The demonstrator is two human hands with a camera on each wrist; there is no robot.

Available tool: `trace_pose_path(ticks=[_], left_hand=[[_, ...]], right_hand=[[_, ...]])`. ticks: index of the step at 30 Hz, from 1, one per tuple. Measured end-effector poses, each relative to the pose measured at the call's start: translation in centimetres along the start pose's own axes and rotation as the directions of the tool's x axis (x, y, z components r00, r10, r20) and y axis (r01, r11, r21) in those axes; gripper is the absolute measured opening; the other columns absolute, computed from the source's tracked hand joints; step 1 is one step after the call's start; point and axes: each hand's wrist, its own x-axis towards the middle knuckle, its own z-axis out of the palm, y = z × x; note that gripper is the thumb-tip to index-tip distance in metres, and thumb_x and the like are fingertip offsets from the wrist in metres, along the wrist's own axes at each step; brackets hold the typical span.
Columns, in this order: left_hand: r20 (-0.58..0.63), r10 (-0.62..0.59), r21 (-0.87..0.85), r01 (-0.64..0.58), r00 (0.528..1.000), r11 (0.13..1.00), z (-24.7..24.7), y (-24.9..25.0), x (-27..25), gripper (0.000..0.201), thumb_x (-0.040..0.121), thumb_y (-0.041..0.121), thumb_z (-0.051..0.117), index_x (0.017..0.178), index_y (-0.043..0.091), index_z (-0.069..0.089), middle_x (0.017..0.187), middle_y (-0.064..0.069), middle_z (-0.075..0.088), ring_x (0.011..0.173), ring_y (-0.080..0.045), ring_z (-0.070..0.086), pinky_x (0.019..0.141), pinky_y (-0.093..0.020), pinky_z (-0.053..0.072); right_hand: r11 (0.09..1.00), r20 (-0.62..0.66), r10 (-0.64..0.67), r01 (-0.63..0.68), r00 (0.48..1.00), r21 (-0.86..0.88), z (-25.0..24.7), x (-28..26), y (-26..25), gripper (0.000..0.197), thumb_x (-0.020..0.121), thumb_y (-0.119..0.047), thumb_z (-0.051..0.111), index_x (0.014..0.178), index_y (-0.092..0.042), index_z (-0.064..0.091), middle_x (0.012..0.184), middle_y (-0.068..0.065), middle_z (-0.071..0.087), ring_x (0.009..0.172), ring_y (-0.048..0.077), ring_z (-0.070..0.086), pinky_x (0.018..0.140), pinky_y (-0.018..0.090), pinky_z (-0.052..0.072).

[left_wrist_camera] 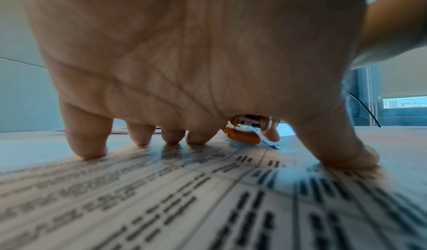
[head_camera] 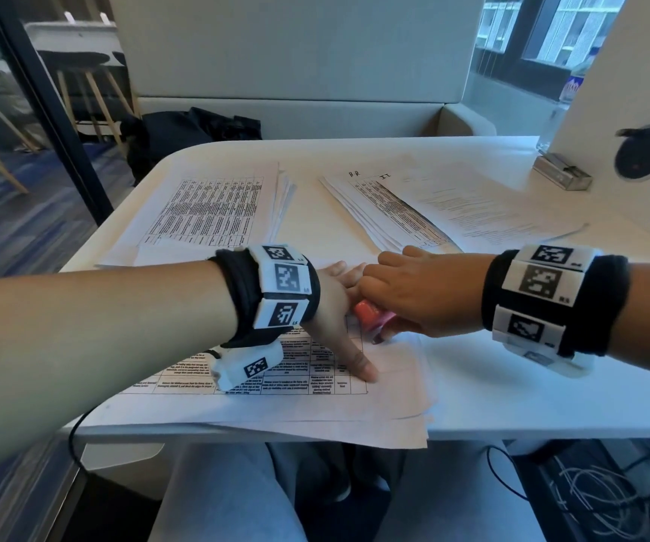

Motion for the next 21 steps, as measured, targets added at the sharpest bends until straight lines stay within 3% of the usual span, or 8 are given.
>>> trace_pose_path(ticks=[2, 4, 7, 9, 11, 15, 17, 21], left_hand=[[-0.004, 0.008, -0.010, -0.008, 1.000, 1.000, 0.0, 0.1, 0.0, 0.086, 0.076, 0.074, 0.052, 0.148, 0.043, 0.018, 0.160, 0.005, -0.015, 0.143, -0.015, -0.024, 0.097, -0.023, -0.009], [-0.008, -0.011, -0.022, 0.011, 1.000, 1.000, 0.1, -0.1, 0.1, 0.088, 0.072, 0.077, 0.055, 0.146, 0.042, 0.022, 0.160, 0.006, -0.013, 0.144, -0.016, -0.023, 0.108, -0.027, -0.008], [-0.020, 0.005, -0.068, -0.007, 1.000, 0.998, 0.4, -0.5, 0.6, 0.083, 0.065, 0.079, 0.060, 0.135, 0.043, 0.034, 0.157, 0.016, 0.007, 0.147, -0.020, -0.013, 0.117, -0.042, 0.002], [-0.023, 0.029, -0.071, -0.030, 0.999, 0.997, 0.5, -0.7, 0.8, 0.081, 0.060, 0.082, 0.061, 0.128, 0.044, 0.038, 0.151, 0.018, 0.017, 0.147, -0.021, -0.005, 0.119, -0.045, 0.008], [-0.012, 0.028, -0.046, -0.028, 1.000, 0.999, 0.5, -0.7, 0.8, 0.083, 0.062, 0.083, 0.058, 0.132, 0.044, 0.037, 0.156, 0.014, 0.011, 0.147, -0.019, -0.008, 0.117, -0.042, 0.004], [0.000, 0.029, 0.002, -0.029, 1.000, 1.000, 0.4, -0.6, 0.6, 0.087, 0.074, 0.076, 0.053, 0.147, 0.040, 0.024, 0.161, -0.001, -0.009, 0.145, -0.018, -0.021, 0.110, -0.031, -0.008], [0.007, 0.024, 0.012, -0.024, 1.000, 1.000, 0.6, -0.9, 1.2, 0.097, 0.068, 0.083, 0.051, 0.148, 0.039, 0.019, 0.161, -0.003, -0.009, 0.145, -0.019, -0.023, 0.113, -0.038, -0.013], [0.026, 0.014, 0.018, -0.014, 1.000, 1.000, 0.9, -1.2, 1.9, 0.101, 0.060, 0.088, 0.051, 0.146, 0.040, 0.026, 0.161, -0.003, -0.011, 0.144, -0.021, -0.024, 0.119, -0.045, -0.010]], right_hand=[[0.997, -0.130, -0.070, 0.063, 0.989, -0.054, 0.0, -0.1, 0.2, 0.049, 0.090, -0.058, 0.039, 0.108, -0.015, 0.052, 0.101, 0.001, 0.059, 0.086, 0.020, 0.051, 0.071, 0.035, 0.044], [0.989, -0.231, -0.143, 0.127, 0.962, -0.081, 0.0, -0.2, 0.2, 0.042, 0.089, -0.055, 0.043, 0.096, -0.015, 0.053, 0.086, 0.000, 0.060, 0.075, 0.020, 0.053, 0.063, 0.034, 0.045], [0.972, -0.256, -0.215, 0.181, 0.943, -0.149, -0.1, -0.1, 0.1, 0.035, 0.092, -0.047, 0.043, 0.095, -0.015, 0.054, 0.082, 0.001, 0.061, 0.073, 0.021, 0.053, 0.068, 0.034, 0.045], [0.967, -0.241, -0.222, 0.180, 0.945, -0.182, -0.2, -0.1, 0.1, 0.034, 0.095, -0.043, 0.038, 0.095, -0.013, 0.054, 0.083, 0.003, 0.061, 0.075, 0.023, 0.053, 0.071, 0.036, 0.047], [0.963, -0.243, -0.237, 0.194, 0.941, -0.189, -0.3, -0.2, 0.1, 0.030, 0.097, -0.038, 0.036, 0.096, -0.011, 0.050, 0.083, 0.005, 0.060, 0.074, 0.026, 0.052, 0.074, 0.040, 0.049], [0.951, -0.278, -0.285, 0.234, 0.917, -0.203, -0.1, -0.4, 0.1, 0.016, 0.095, -0.023, 0.053, 0.094, -0.013, 0.040, 0.081, 0.008, 0.056, 0.066, 0.028, 0.050, 0.068, 0.040, 0.051], [0.945, -0.310, -0.304, 0.243, 0.901, -0.219, 0.1, -0.4, 0.2, 0.017, 0.092, -0.016, 0.057, 0.093, -0.015, 0.040, 0.079, 0.008, 0.054, 0.062, 0.027, 0.048, 0.061, 0.039, 0.051], [0.918, -0.302, -0.372, 0.301, 0.878, -0.257, 0.3, -0.7, 0.3, 0.019, 0.088, -0.008, 0.056, 0.095, -0.019, 0.040, 0.079, 0.006, 0.051, 0.060, 0.024, 0.044, 0.053, 0.038, 0.047]])
